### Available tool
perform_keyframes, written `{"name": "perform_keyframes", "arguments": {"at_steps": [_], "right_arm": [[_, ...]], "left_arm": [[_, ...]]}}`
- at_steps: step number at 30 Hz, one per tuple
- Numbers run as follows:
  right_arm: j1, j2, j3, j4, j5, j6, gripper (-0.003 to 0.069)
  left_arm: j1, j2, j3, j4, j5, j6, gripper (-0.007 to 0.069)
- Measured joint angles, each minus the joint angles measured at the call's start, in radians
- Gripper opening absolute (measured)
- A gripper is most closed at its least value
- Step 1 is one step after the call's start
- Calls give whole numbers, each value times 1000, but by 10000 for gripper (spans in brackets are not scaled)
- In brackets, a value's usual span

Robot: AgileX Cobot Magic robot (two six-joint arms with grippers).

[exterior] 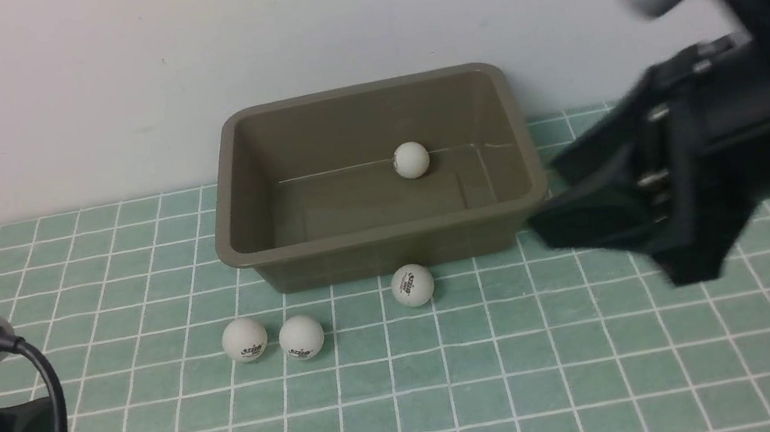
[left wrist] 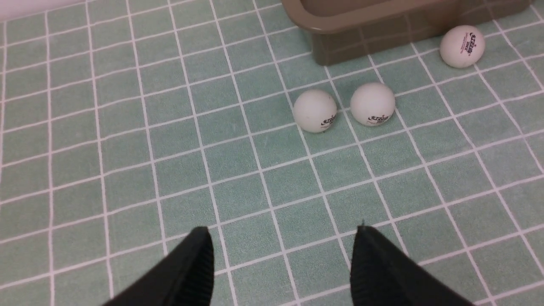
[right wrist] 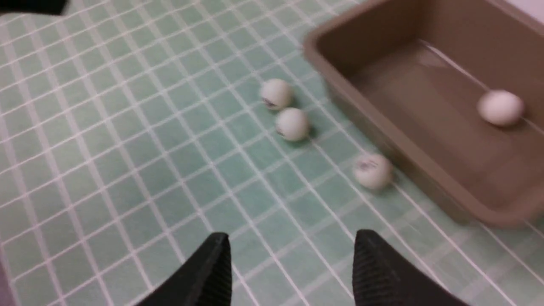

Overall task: Put the table tennis balls in the box on the green coffee tablecloth.
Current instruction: 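Reach for and grasp a ping pong ball on the table beside the basket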

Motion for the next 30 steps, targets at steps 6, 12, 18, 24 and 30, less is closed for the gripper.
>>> {"name": "perform_keyframes", "arguments": {"at_steps": [6,12,18,24,30], "right_arm": [[-127,-190,0,-400,95,376,357],[-149,-301,0,-616,219,624,357],[-149,-314,0,-719,357,727,357],[-149,-314,0,-727,362,731,357],[-149,-314,0,-723,363,715,357]], "left_arm": [[0,0,0,-86,1,53,395],[0,6,0,-222,3,154,395],[0,133,0,-316,34,203,395],[0,371,-72,-369,23,275,395],[0,626,-229,-413,41,495,413]]}}
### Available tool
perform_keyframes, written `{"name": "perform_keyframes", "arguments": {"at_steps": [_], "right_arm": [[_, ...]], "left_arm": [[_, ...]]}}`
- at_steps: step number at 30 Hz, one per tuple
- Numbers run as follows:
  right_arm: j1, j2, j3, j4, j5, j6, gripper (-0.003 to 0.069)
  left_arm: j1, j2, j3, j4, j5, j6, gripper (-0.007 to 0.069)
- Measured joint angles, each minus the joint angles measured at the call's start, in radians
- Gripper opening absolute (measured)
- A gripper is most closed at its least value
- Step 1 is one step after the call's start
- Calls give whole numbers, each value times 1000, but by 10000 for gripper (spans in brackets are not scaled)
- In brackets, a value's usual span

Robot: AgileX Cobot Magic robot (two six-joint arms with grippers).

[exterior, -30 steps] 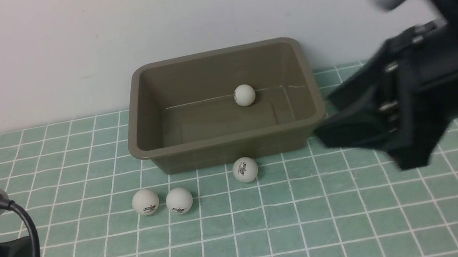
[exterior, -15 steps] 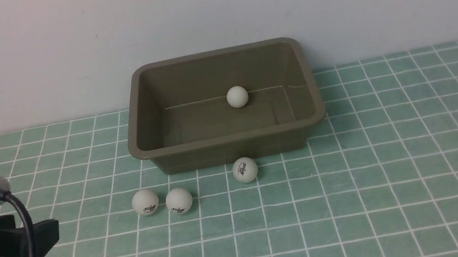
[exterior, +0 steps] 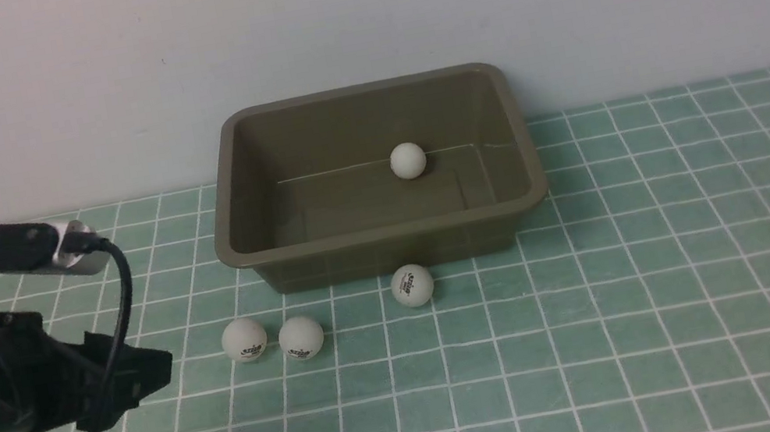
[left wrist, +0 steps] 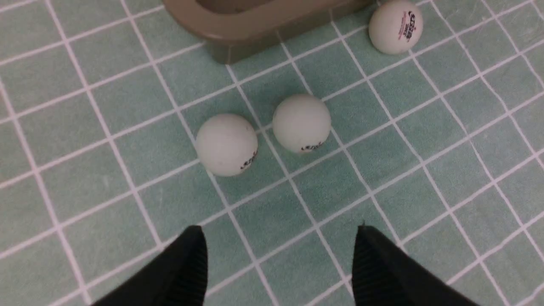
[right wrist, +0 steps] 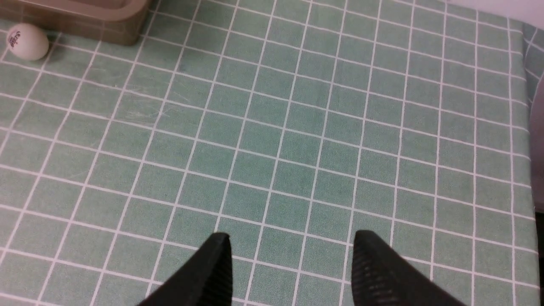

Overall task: Put the table tennis balls in the box on the green coffee tablecloth.
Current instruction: 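Reach for and grasp a ping pong ball on the table beside the basket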

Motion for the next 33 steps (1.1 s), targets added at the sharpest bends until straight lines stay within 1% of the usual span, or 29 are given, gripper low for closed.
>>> {"name": "perform_keyframes", "arguments": {"at_steps": [3,6,11,14,17,22,24,28,33], "right_arm": [[0,0,0,2,0,-1,357],[0,0,0,2,0,-3,357],[0,0,0,2,-3,-9,357],[0,0,0,2,-16,-9,357],[0,0,0,2,-18,-9,357],[0,0,0,6,-19,-9,357],[0,0,0,6,-18,-9,357],[0,0,0,10,-16,-9,357],[0,0,0,13,-16,-9,357]], "left_arm": [[0,96,-64,-42,40,44,468],[0,171,-110,-52,44,86,514],[0,255,-139,-58,24,163,521],[0,306,-141,-78,-9,260,521],[0,346,-141,-150,-17,334,521],[0,414,-141,-327,-23,476,521],[0,437,-141,-377,-32,519,521],[-3,476,-141,-435,-45,596,521],[-41,506,-141,-458,-78,641,521]]}}
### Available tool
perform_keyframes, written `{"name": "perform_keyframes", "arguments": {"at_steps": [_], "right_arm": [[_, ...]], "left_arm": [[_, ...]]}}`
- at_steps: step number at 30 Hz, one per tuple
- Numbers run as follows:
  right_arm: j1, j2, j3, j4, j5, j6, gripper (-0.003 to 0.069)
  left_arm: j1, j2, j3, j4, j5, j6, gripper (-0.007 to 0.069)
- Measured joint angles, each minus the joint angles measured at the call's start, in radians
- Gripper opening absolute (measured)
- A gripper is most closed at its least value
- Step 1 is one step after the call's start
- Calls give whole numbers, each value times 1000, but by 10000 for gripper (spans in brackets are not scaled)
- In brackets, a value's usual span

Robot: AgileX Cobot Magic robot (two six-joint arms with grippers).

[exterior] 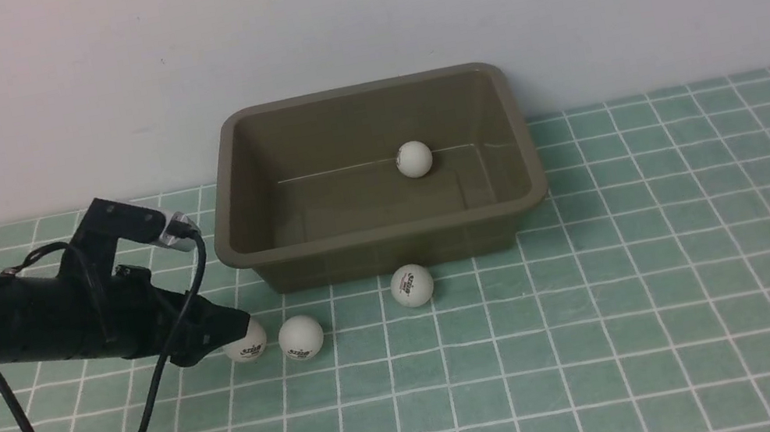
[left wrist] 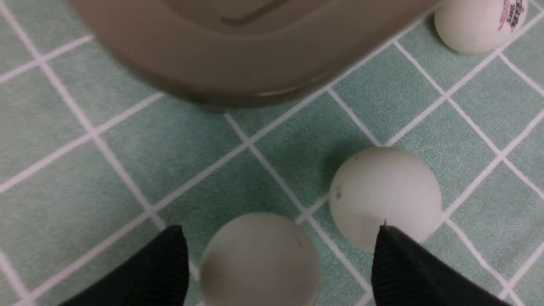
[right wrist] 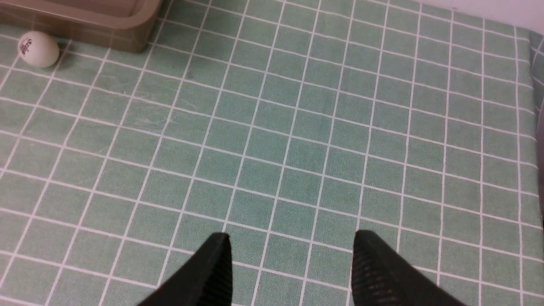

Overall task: Put the table tennis balls in the box on the green coffee tablecloth.
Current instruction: 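Reach for and grasp a ping pong ball on the table beside the basket, then drop the ball into the bin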

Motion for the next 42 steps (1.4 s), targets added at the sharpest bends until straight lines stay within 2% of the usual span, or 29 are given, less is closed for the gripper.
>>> {"name": "perform_keyframes", "arguments": {"at_steps": [7,14,18,24,33,35,38,42], "right_arm": [[0,0,0,0,1,0,357],[0,0,0,0,1,0,357],[0,0,0,0,1,0,357],[0,0,0,0,1,0,357],[0,0,0,0,0,0,357],[0,0,0,0,0,0,357],[0,0,0,0,0,0,357],[0,0,0,0,8,0,357]], "left_arm": [[-59,23,0,-4,-114,10,501],[-66,24,0,-21,-193,10,358],[-66,17,0,-24,-194,9,353],[-68,-38,0,-28,-149,0,353],[-68,-196,0,-48,55,-39,353],[-69,-226,-4,-95,115,-15,353],[-69,-214,-54,-159,120,34,353],[-69,-155,-134,-182,118,52,353]]}}
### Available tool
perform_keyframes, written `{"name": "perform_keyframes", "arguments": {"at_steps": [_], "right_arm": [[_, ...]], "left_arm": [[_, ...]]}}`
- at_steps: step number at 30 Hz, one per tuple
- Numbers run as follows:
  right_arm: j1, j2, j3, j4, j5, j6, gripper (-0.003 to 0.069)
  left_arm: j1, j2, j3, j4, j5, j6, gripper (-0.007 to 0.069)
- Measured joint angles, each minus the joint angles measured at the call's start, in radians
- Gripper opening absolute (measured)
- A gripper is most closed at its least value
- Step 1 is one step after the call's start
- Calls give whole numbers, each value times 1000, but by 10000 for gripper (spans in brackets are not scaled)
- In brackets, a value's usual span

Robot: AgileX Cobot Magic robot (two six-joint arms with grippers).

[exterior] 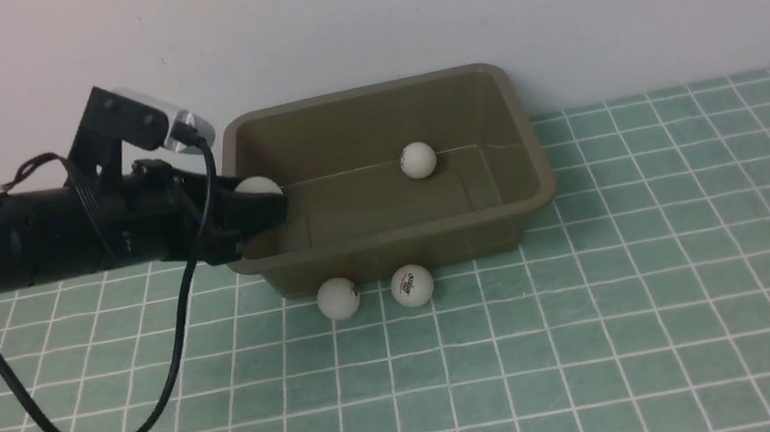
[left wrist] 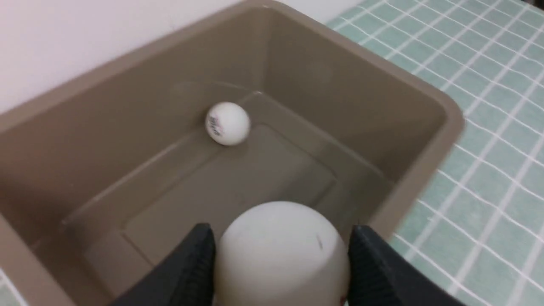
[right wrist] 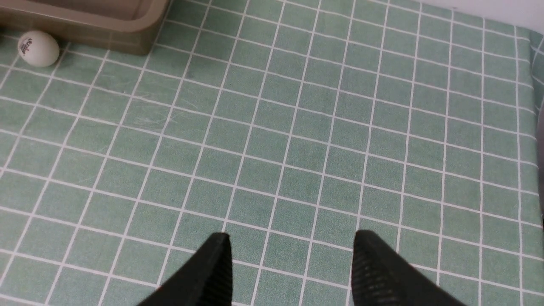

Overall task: Put the table tennis balls in the box on the green coffee tablecloth.
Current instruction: 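Drop the ball into the bin, then reach for and grasp a ping pong ball on the table beside the basket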

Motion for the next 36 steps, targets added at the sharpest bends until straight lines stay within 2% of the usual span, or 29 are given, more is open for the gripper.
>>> {"name": "perform_keyframes", "arguments": {"at_steps": [6,11,14,17,18,22,28,29,33,36], "right_arm": [[0,0,0,0,8,0,356],[0,0,0,0,8,6,356],[0,0,0,1,7,6,356],[0,0,0,1,1,6,356],[0,0,0,1,0,6,356],[0,0,0,1,-1,6,356],[0,0,0,1,-15,6,356],[0,0,0,1,-17,6,356],[0,0,0,1,-27,6,356],[0,0,0,1,-34,6,356]], "left_arm": [[0,154,-134,-9,-11,9,353],[0,258,-213,32,11,25,358],[0,254,-224,45,42,-11,442],[0,228,-225,92,50,-103,510],[0,208,-225,134,50,-170,521],[0,127,-225,298,58,-297,514],[0,-91,-225,619,146,-650,434],[0,-139,-225,648,179,-726,418],[0,-253,-225,697,287,-891,356],[0,-334,-225,722,432,-1009,268]]}}
